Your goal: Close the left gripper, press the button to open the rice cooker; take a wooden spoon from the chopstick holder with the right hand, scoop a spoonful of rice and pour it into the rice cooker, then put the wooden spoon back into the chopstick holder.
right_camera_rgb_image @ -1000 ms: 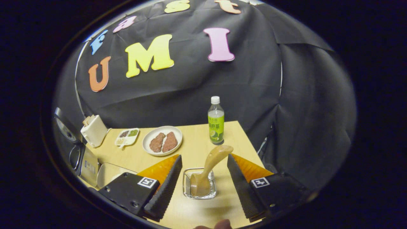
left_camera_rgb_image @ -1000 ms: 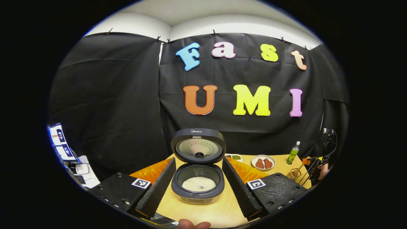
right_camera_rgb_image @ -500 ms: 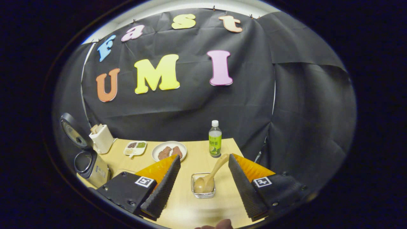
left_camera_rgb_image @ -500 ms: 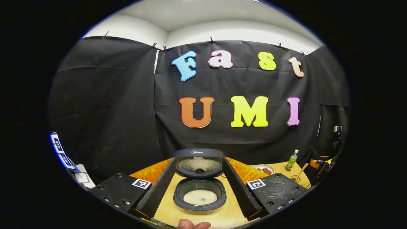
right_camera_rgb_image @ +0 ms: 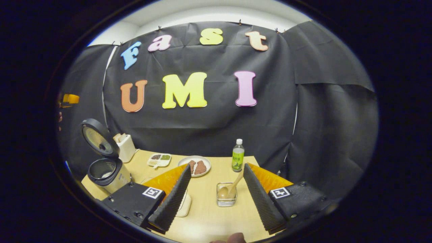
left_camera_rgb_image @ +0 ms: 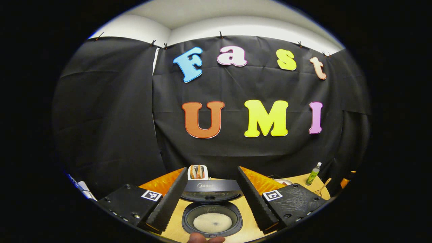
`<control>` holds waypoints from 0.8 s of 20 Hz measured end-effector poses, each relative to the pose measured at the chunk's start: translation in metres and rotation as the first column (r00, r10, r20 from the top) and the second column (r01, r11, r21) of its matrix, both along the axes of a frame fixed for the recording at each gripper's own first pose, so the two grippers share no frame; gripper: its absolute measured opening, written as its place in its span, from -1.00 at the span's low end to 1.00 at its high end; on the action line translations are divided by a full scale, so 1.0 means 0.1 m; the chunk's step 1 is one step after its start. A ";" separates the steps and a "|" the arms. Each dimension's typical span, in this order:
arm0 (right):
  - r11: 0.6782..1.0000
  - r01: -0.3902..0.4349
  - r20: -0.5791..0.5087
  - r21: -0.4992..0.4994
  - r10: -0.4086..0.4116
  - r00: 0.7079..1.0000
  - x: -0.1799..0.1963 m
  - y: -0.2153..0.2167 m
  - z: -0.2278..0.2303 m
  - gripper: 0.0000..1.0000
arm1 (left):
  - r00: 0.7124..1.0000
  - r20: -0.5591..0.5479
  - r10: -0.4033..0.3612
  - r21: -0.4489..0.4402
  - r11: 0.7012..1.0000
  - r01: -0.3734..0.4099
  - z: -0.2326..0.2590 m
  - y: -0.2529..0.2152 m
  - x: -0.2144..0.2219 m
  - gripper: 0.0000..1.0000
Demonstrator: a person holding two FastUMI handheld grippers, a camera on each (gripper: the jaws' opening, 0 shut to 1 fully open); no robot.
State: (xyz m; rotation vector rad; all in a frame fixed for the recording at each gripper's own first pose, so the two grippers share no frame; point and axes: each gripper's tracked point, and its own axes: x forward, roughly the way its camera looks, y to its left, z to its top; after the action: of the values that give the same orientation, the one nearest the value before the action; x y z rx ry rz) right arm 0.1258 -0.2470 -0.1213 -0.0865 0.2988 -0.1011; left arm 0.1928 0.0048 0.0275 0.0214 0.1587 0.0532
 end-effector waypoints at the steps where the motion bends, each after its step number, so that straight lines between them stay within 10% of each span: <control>1: 1.000 0.004 -0.010 -0.013 -0.004 1.000 -0.10 0.00 -0.04 1.00 | 1.000 -0.018 0.003 0.002 1.000 -0.003 -0.05 0.03 0.13 0.87; 16: 0.985 0.166 -0.082 0.050 -0.161 0.984 -0.78 -0.05 -0.31 1.00 | 0.944 -0.327 -0.050 -0.043 0.998 0.038 -0.88 0.12 0.80 0.87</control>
State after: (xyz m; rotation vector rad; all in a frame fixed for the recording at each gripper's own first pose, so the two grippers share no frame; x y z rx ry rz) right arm 0.0475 -0.2516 -0.1527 -0.0095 0.3858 -0.2527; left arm 0.2733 0.0168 -0.0607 -0.0029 0.4930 0.0017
